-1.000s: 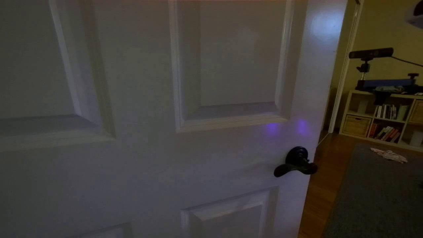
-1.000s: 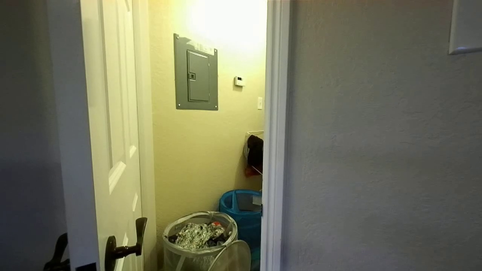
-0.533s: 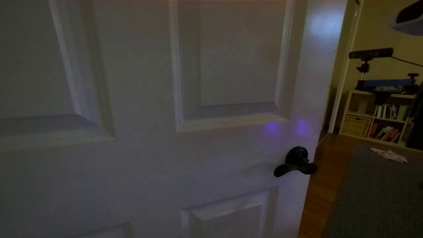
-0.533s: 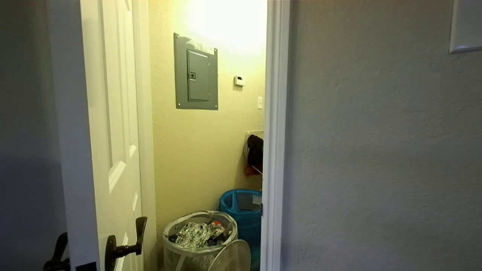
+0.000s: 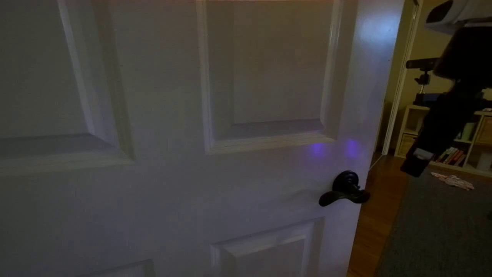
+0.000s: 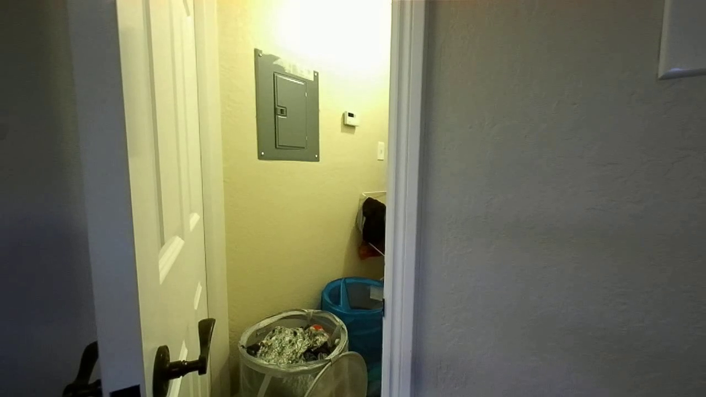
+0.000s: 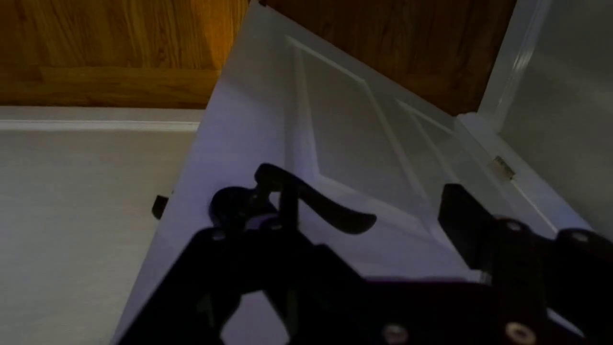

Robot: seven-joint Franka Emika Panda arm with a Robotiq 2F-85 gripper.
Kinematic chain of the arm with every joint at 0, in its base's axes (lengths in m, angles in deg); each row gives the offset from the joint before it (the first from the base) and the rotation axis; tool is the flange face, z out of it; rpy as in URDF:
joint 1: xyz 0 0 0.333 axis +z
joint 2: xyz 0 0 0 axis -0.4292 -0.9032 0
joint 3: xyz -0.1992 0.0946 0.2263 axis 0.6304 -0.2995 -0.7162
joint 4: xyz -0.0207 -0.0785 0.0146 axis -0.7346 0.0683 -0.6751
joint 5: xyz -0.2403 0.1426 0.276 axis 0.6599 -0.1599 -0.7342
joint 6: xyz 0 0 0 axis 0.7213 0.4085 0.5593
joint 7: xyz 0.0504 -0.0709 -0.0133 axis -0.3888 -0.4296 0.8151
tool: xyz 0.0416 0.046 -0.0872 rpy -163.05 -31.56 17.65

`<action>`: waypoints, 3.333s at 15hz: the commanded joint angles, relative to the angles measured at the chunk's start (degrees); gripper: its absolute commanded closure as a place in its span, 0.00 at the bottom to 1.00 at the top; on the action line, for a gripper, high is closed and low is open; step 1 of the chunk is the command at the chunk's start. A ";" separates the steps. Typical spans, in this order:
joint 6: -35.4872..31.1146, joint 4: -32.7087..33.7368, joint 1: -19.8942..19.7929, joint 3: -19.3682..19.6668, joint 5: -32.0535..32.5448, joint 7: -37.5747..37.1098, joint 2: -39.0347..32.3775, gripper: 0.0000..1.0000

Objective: Close the open door

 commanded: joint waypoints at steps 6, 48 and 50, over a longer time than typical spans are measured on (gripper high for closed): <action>-6.24 0.63 -12.43 -9.12 16.09 -19.44 -0.24 0.86; -12.37 44.90 -28.06 -9.32 44.98 -19.86 -46.76 0.92; -12.19 47.52 -27.92 -9.29 45.00 -18.68 -49.10 0.92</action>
